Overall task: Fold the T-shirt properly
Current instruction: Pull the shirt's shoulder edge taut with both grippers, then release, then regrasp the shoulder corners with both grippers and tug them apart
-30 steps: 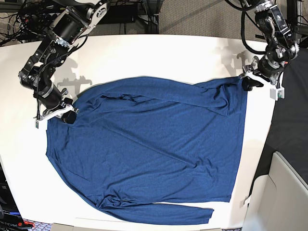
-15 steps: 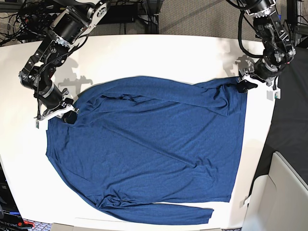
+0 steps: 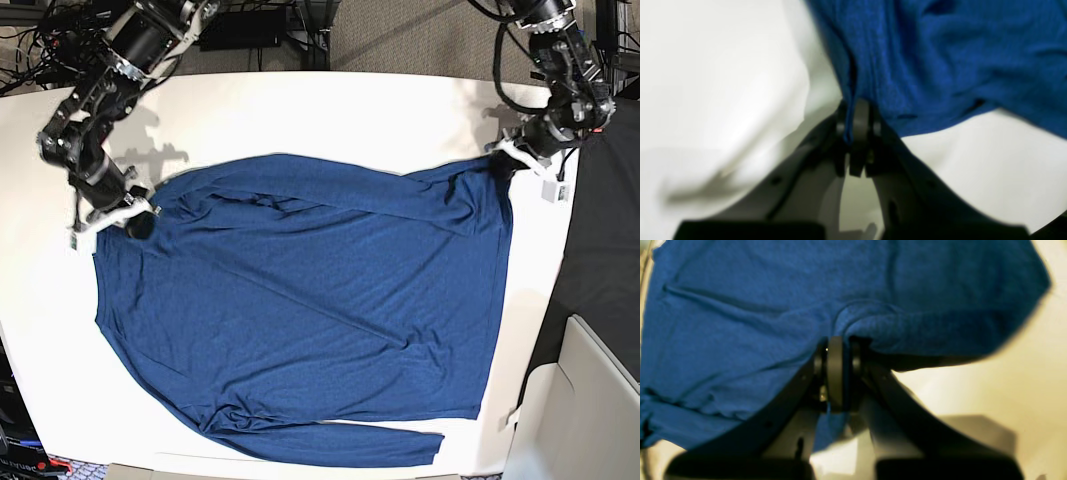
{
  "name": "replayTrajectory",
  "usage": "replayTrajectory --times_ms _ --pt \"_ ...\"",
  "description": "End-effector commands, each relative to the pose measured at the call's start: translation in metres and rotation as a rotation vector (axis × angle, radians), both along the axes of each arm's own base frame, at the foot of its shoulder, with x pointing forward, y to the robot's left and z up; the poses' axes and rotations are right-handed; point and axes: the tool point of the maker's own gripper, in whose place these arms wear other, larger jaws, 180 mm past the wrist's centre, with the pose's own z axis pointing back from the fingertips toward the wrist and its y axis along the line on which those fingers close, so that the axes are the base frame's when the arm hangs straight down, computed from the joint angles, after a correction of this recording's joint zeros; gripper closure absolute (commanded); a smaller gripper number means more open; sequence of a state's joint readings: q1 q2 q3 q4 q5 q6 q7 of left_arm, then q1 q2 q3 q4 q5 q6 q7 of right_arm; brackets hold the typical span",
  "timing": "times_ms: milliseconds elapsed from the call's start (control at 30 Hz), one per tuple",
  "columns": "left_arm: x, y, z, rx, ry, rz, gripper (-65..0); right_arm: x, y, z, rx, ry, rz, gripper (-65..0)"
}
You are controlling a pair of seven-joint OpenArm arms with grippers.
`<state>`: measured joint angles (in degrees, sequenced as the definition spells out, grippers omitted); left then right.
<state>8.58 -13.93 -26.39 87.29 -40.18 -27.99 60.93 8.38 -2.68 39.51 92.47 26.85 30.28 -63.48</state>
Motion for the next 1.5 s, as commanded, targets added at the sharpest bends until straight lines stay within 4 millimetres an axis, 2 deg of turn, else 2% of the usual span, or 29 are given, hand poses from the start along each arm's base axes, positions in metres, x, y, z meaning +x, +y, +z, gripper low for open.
replayTrajectory --times_ms 0,100,200,467,600,767,867,933,1167,1300,1467 --pt "-0.002 0.010 0.004 0.035 0.013 -0.008 -0.1 0.006 -0.006 0.019 -0.023 -0.064 0.001 -0.2" --pt "-0.003 0.020 0.008 0.064 0.014 -0.016 -0.1 -0.007 -0.003 0.018 0.000 -0.075 0.005 -0.2" --pt "-0.016 0.028 0.009 0.100 0.035 -0.030 -0.1 -0.025 -0.011 0.011 0.001 -0.054 -0.013 -0.2" --pt "-0.048 0.024 0.016 0.164 0.061 -0.083 -0.1 -0.075 -0.031 -0.002 0.082 -0.028 -0.071 -0.2" --pt "-0.065 0.020 0.020 0.192 0.076 -0.114 -0.1 -0.095 -0.033 0.005 0.071 -0.030 -0.059 -0.2" --pt "-0.077 0.019 0.021 0.205 0.093 -0.126 -0.1 -0.112 -0.028 0.027 0.004 -0.055 -0.022 -0.2" --pt "-0.075 0.019 0.024 0.210 0.082 -0.125 -0.1 -0.109 -0.026 0.040 -0.023 -0.086 -0.011 -0.2" --pt "-0.068 0.018 0.030 0.217 0.057 -0.128 -0.1 -0.095 -0.028 0.049 -0.028 -0.126 -0.013 -0.2" --pt "-0.018 0.016 0.061 0.230 -0.084 -0.118 -0.1 -0.052 -0.032 0.069 -0.063 -0.207 -0.027 -0.2" --pt "0.005 0.011 0.073 0.211 -0.150 -0.100 -0.1 -0.025 -0.032 0.065 -0.011 -0.222 -0.038 -0.2" --pt "0.027 0.010 0.076 0.175 -0.185 -0.074 -0.1 0.004 -0.031 0.049 0.108 -0.216 -0.060 -0.2"
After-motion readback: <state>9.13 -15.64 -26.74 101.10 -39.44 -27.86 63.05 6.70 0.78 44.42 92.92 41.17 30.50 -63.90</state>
